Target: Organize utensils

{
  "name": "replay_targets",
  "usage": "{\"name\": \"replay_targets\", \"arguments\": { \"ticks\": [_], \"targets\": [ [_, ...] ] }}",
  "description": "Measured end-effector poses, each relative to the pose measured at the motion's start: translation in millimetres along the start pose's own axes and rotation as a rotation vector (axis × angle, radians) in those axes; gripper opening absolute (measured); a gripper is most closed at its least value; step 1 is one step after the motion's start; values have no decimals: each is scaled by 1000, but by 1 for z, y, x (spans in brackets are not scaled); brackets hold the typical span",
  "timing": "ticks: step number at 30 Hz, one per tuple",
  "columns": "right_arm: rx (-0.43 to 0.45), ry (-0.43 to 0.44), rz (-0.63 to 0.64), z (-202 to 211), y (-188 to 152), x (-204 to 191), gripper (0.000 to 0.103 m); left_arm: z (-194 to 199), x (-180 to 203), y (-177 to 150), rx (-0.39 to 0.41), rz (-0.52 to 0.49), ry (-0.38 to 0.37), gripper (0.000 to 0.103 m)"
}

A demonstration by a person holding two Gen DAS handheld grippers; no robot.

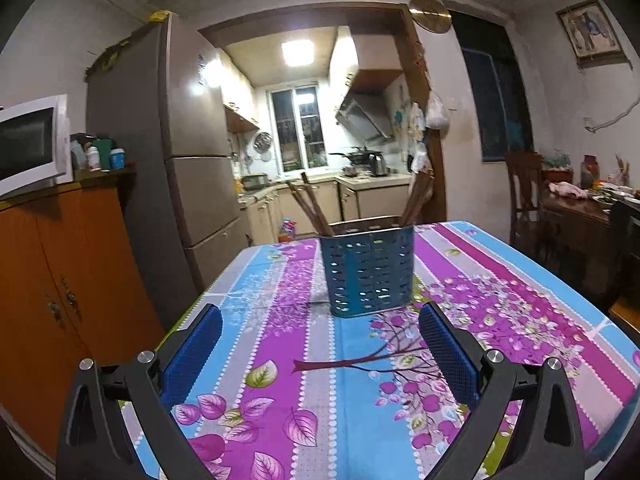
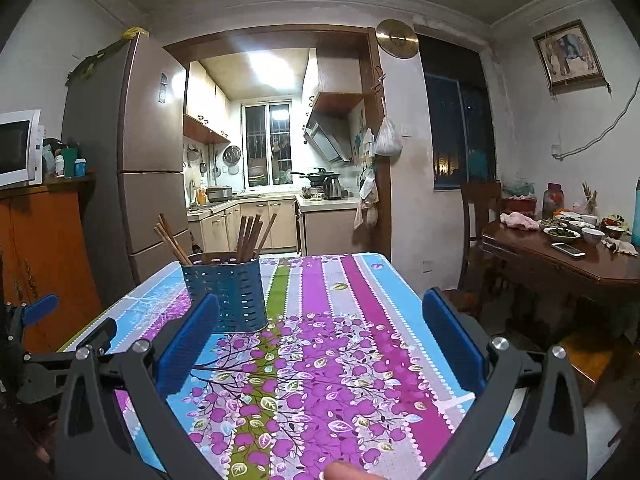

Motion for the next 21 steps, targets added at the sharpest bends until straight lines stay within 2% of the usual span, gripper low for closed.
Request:
{"name": "replay_targets", "arguments": {
  "ticks": [6, 12, 18, 21],
  "targets": [
    [-2, 0, 0, 0, 0, 0, 98, -11, -4, -7, -82, 60, -30, 98],
    [-13, -1, 2, 0, -1, 0, 98, -10, -2, -6, -74, 43, -46, 94],
    [-15, -3, -2, 1, 1, 1, 98, -11, -2, -10, -80, 24, -11, 95],
    [-16, -3, -4, 1, 1, 1, 98, -10, -2, -10, -73, 19, 2, 98]
  ]
}}
Point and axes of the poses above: each gripper's, at about its wrist camera, not at the fingertips, and z roughly against the way its jaws point, x to its right, y to its top, the point moved 6 cm from there along -z, roughly the way its jaws point, and after that the axes turned 7 degrees about y, right-handed, at the moved point
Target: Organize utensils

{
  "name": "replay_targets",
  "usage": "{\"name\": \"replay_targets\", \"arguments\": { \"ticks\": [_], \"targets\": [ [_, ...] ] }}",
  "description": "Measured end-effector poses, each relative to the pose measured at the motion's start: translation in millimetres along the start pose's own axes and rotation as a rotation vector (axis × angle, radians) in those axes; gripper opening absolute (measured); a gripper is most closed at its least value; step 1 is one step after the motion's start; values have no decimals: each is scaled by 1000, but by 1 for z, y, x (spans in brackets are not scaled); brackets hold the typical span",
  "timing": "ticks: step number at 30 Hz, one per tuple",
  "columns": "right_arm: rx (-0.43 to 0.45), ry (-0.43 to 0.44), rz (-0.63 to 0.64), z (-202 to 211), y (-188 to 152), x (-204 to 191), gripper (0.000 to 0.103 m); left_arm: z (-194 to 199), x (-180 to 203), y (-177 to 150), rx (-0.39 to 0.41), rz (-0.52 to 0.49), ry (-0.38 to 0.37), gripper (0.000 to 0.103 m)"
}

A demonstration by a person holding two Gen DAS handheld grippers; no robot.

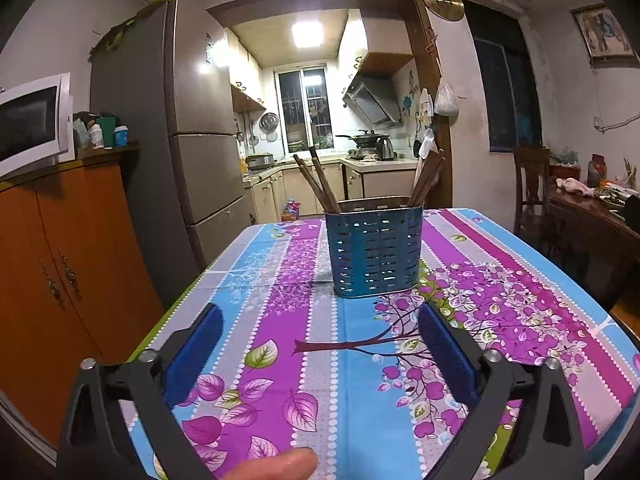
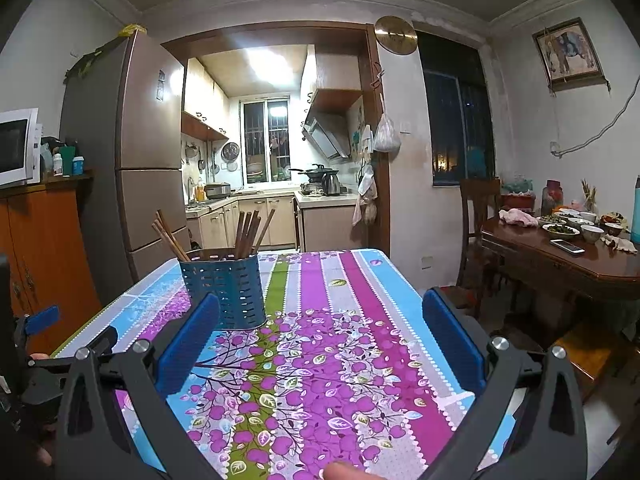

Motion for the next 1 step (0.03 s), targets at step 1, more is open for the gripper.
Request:
{"name": "replay_targets", "arguments": {
  "ticks": [1],
  "targets": [
    [-1, 1, 1, 0, 0, 0, 98, 1, 0, 0, 3, -1, 0, 98]
  ]
}}
Point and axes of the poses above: each gripper's, at about its wrist camera, not at the fingertips, and z roughly against the way its jaws point, x to its right, y to its top, the point moved 6 cm from there along -z, roughly the way its jaws point, and after that the axes turned 7 degrees about y, right-handed, at the moved point
